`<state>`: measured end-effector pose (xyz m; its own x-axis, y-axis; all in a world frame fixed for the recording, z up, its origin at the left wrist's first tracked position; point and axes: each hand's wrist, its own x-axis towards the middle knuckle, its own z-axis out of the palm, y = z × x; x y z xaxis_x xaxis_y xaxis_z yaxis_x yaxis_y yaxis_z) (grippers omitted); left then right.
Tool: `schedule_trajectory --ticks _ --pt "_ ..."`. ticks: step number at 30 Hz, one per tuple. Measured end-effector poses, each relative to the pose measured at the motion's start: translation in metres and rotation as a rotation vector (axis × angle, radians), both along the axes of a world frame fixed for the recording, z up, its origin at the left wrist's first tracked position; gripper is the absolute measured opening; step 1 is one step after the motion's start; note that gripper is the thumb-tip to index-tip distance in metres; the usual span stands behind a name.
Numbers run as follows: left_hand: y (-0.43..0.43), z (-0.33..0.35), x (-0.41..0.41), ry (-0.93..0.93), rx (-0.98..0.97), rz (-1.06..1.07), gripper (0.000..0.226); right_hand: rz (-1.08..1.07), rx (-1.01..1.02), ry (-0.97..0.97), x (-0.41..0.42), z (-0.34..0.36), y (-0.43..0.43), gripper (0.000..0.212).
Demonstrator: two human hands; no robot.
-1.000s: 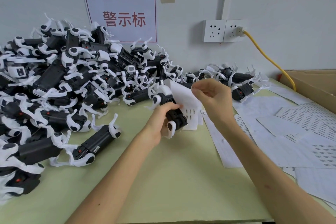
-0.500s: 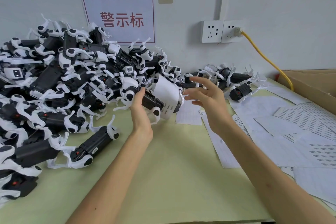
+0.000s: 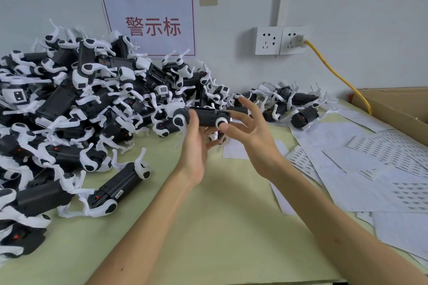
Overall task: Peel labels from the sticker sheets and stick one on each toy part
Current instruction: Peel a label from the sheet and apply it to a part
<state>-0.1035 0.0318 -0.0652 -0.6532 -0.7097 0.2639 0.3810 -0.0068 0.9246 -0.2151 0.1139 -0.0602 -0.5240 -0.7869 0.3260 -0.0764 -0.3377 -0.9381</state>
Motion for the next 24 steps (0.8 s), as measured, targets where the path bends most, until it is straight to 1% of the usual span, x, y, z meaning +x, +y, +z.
schedule_trajectory --ticks 2,3,4,5,6,7,8,10,11,12,13,14,16,18,20,21,23,24 --pt "-0.001 -0.002 0.0 -0.018 -0.136 -0.021 0.027 0.012 -0.037 -0.155 -0.003 0.006 0.001 0.078" --pt "-0.002 -0.006 0.001 -0.032 -0.254 -0.004 0.031 0.047 -0.068 -0.277 -0.006 0.009 0.002 0.07" --pt "-0.002 -0.01 0.001 -0.063 -0.399 0.011 0.043 0.097 -0.102 -0.385 -0.009 0.012 0.004 0.06" --pt "-0.004 -0.014 0.0 -0.122 -0.547 0.024 0.052 0.153 -0.134 -0.459 -0.012 0.015 0.007 0.048" --pt "-0.005 -0.017 -0.003 -0.196 -0.644 0.041 0.057 0.186 -0.155 -0.503 -0.015 0.017 0.01 0.031" --pt "-0.005 -0.019 -0.004 -0.269 -0.685 0.068 0.058 0.203 -0.17 -0.547 -0.017 0.018 0.013 0.017" --pt "-0.004 -0.02 -0.005 -0.314 -0.674 0.097 0.053 0.211 -0.196 -0.593 -0.02 0.018 0.015 0.012" --pt "-0.007 -0.018 -0.006 -0.289 -0.529 0.116 0.033 0.223 -0.244 -0.662 -0.022 0.021 0.018 0.013" --pt "-0.011 -0.016 -0.004 -0.272 -0.409 0.103 0.028 0.22 -0.255 -0.65 -0.024 0.022 0.019 0.013" --pt "-0.015 -0.013 -0.002 -0.26 -0.273 0.049 0.025 0.225 -0.246 -0.586 -0.027 0.023 0.019 0.014" --pt "-0.018 -0.009 0.001 -0.24 -0.126 -0.049 0.027 0.248 -0.225 -0.493 -0.028 0.024 0.019 0.017" --pt "-0.02 -0.005 0.003 -0.214 0.019 -0.169 0.037 0.275 -0.199 -0.405 -0.029 0.025 0.018 0.018" --pt "-0.021 0.0 0.007 -0.171 0.211 -0.337 0.052 0.33 -0.176 -0.327 -0.03 0.025 0.016 0.017" --pt "-0.018 0.0 0.005 -0.151 0.276 -0.359 0.048 0.363 -0.174 -0.303 -0.032 0.023 0.015 0.019" --pt "-0.017 -0.001 0.003 -0.143 0.308 -0.308 0.033 0.363 -0.177 -0.318 -0.035 0.022 0.017 0.021" --pt "-0.018 -0.001 0.005 -0.151 0.313 -0.286 0.031 0.365 -0.184 -0.339 -0.037 0.022 0.018 0.021" --pt "-0.023 -0.001 0.008 -0.186 0.323 -0.291 0.039 0.327 -0.149 -0.368 -0.041 0.021 0.019 0.017" --pt "-0.024 -0.001 0.009 -0.199 0.336 -0.317 0.043 0.285 -0.1 -0.35 -0.042 0.02 0.018 0.025"
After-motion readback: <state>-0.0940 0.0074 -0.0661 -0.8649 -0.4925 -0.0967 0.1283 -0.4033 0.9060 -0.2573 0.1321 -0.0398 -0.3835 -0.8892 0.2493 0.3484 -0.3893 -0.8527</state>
